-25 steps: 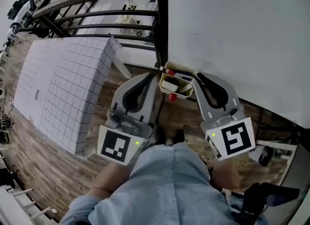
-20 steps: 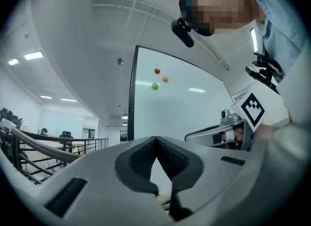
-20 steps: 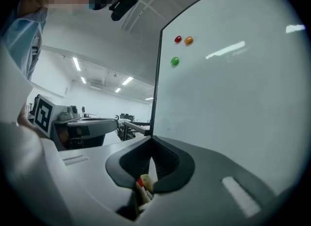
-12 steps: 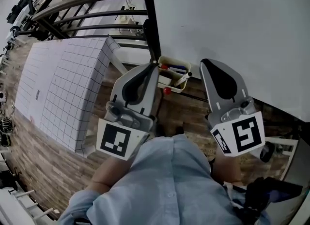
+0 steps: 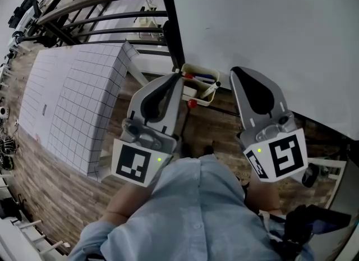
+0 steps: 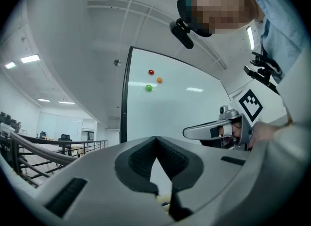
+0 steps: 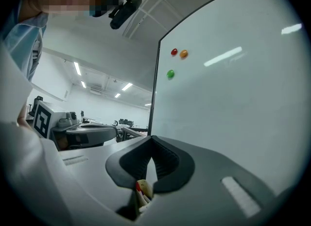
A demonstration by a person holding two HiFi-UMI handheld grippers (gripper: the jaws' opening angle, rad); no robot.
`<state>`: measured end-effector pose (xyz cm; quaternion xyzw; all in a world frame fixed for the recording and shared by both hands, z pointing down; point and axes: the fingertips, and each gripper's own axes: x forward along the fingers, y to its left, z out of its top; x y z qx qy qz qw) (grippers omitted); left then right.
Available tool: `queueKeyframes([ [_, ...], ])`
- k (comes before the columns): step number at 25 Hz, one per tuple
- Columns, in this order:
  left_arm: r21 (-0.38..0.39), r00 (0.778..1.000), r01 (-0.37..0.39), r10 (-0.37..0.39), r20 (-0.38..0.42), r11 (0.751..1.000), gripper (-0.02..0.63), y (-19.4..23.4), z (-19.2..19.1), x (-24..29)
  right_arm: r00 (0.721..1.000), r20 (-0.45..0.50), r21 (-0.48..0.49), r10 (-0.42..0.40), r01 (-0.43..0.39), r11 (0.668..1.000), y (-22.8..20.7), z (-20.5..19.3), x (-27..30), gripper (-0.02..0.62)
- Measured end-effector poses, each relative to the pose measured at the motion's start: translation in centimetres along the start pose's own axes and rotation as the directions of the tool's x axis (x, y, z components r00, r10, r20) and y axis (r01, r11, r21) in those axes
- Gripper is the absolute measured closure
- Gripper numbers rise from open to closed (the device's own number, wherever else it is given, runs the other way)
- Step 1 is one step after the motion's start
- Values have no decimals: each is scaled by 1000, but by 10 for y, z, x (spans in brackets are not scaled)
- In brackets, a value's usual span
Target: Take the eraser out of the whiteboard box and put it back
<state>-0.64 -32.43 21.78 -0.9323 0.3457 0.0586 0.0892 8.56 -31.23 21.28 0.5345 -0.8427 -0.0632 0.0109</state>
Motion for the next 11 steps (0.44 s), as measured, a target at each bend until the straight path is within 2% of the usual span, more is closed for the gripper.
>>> queueKeyframes([
  [11, 1, 1000, -9, 9, -12, 1000, 607, -2, -2, 0, 1000, -5, 2, 22, -22, 1000, 1, -2, 1, 595],
])
